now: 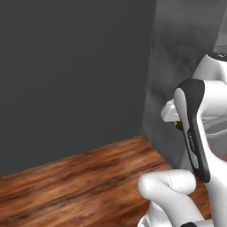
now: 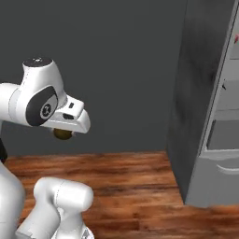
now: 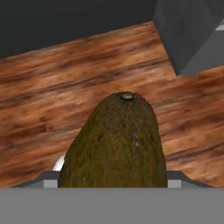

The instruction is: Transport the steak and avocado to the fridge. Place the steak on the rack containing meat and place the avocado on the rack containing the vegetable, ensuring meats and vegetables are on different racks.

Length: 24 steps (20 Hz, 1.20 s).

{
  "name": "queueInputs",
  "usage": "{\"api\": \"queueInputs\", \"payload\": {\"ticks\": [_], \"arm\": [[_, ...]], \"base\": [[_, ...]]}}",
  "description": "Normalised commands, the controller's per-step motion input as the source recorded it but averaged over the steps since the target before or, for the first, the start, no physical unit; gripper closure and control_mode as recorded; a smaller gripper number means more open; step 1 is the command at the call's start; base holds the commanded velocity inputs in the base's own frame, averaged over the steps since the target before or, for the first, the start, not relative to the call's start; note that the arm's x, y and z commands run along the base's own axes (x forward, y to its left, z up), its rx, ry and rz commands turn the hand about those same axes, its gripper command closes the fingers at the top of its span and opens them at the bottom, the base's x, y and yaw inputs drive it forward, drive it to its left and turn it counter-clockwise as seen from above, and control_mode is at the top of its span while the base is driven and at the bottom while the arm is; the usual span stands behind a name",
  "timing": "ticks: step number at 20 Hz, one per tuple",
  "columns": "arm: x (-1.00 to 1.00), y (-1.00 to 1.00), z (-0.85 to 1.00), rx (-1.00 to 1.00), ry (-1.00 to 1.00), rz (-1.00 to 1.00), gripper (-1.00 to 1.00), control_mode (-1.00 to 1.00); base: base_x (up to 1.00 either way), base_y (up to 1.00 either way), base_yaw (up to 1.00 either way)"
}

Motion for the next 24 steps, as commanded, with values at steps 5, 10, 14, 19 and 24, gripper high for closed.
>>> {"api": "queueInputs", "payload": {"ticks": [5,10,14,19,24], "arm": [[0.0,0.0,0.0,0.0,0.0,0.0,1.0,1.0],[0.0,0.0,0.0,0.0,0.0,0.0,1.0,1.0],[0.0,0.0,0.0,0.0,0.0,0.0,1.0,1.0],[0.0,0.0,0.0,0.0,0.0,0.0,1.0,1.0],[0.0,0.0,0.0,0.0,0.0,0.0,1.0,1.0]], "base": [[0.51,-0.84,0.5],[-0.05,-1.0,0.26],[-0.16,-1.0,0.21],[-0.09,-1.0,0.06],[-0.06,-0.6,-0.23]]}}
